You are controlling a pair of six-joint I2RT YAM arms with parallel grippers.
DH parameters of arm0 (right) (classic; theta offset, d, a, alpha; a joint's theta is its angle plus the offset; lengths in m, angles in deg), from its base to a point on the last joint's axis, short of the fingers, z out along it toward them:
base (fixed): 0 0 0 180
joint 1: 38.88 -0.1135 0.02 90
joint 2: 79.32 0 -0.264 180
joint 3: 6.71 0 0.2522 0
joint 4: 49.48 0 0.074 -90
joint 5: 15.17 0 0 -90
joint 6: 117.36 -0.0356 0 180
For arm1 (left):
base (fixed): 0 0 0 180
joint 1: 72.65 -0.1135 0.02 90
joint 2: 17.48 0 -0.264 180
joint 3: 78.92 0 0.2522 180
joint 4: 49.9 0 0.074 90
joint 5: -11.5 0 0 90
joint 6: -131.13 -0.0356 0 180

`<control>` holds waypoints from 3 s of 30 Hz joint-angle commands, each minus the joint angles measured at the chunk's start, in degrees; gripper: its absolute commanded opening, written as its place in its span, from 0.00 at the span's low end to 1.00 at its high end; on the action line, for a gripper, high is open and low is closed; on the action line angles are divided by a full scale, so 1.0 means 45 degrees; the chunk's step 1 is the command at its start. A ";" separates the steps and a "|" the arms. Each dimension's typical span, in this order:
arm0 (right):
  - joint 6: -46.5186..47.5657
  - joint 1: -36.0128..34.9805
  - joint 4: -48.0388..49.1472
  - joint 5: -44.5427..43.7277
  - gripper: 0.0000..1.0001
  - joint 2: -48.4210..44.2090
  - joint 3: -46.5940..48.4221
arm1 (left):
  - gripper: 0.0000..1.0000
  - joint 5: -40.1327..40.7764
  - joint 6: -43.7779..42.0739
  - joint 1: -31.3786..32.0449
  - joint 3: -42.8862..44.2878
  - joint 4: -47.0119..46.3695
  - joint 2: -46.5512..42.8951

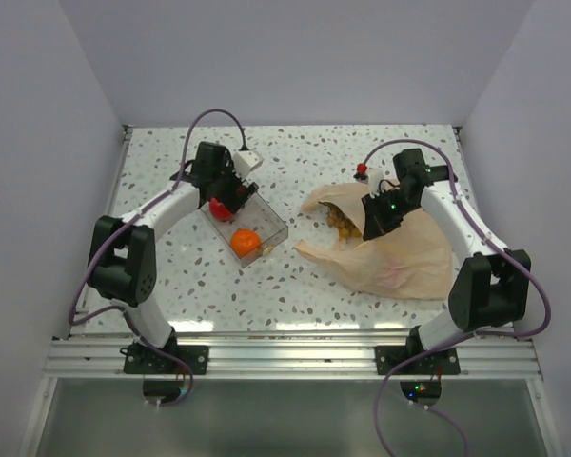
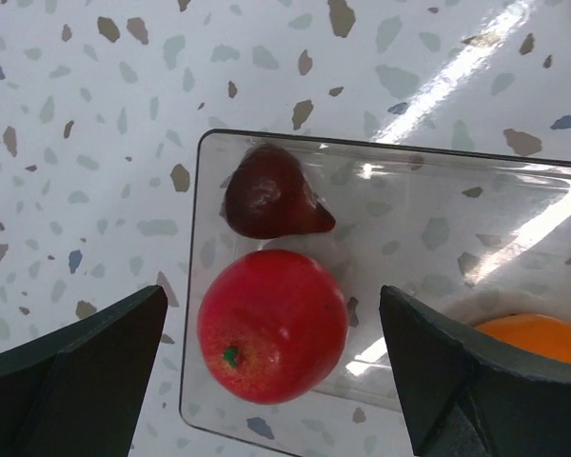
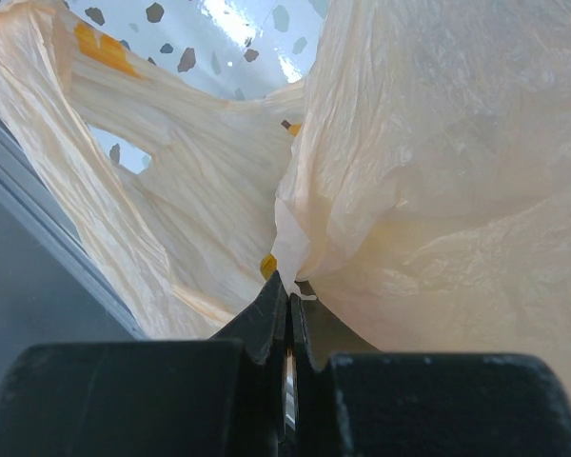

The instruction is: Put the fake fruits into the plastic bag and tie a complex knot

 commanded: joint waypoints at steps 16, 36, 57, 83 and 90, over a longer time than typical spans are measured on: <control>0.0092 0.0036 0.0098 -0.0206 0.00 0.0048 0.0613 | 0.93 0.0926 -0.0137 -0.0188 -0.0470 0.1595 -0.0368; 0.0013 0.0017 0.0039 -0.0167 0.00 0.0146 0.0730 | 0.87 0.0124 0.0860 -0.0168 0.0232 0.1283 0.1252; -0.0201 0.0017 0.0117 0.0048 0.00 0.0165 0.0925 | 0.52 -0.2900 0.1659 -0.0129 0.1053 0.1438 -0.1383; -0.1451 0.0310 0.1094 0.0828 0.00 -0.1143 0.1355 | 0.55 -0.5716 1.1092 0.6433 -0.1389 -1.3831 0.2031; -0.0770 0.0681 0.0588 0.1433 0.00 -0.1144 0.1588 | 0.58 -0.4585 1.1835 0.6941 -0.0119 -1.5726 0.4121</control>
